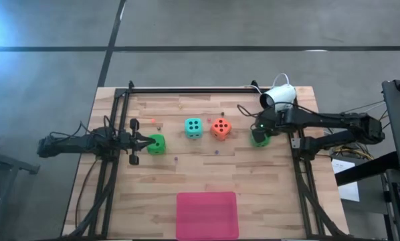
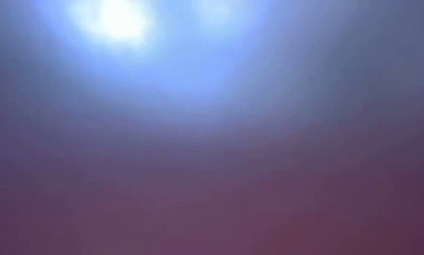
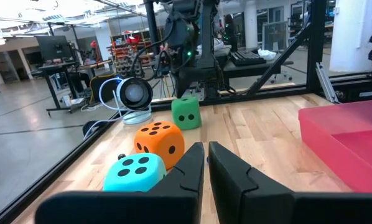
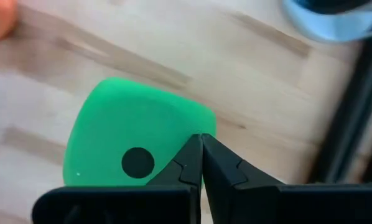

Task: Pick & Place Dice
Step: Put the right green dice into the pink bin

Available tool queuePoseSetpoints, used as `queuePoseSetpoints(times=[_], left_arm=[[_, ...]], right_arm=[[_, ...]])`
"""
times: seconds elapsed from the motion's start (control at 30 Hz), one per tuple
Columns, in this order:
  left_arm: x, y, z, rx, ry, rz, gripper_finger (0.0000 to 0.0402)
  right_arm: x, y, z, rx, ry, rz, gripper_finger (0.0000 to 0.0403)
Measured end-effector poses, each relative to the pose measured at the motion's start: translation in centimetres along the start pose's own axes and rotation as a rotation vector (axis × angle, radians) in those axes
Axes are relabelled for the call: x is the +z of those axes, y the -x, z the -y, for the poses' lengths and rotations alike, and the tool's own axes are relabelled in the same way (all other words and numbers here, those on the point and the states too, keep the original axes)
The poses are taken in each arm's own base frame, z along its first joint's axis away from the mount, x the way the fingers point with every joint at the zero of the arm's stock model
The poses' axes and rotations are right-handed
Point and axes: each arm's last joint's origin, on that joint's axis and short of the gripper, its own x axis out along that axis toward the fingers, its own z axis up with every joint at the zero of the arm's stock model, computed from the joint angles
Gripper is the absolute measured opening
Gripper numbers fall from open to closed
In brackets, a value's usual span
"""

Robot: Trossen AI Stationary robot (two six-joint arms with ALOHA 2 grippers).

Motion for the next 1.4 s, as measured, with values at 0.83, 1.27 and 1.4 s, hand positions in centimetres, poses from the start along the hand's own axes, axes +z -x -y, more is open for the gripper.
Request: queuePoseSetpoints(times=[0.83, 1.27, 1.4], left_arm=[[0.0, 0.0, 0.0, 0.000, 0.000, 0.000, 0.0028], [0.0, 0.0, 0.0, 0.000, 0.000, 0.000, 0.0028], [0.0, 0.0, 0.0, 0.000, 0.000, 0.000, 0.0028]], right_arm=[[-1.9, 5.5, -4.4, 0.279, 0.431, 0.021, 0.0008], [-1.8, 5.5, -4.7, 0.307, 0.434, 0.027, 0.0009], [-1.8, 5.5, -4.6, 0.305, 0.434, 0.024, 0.0009]])
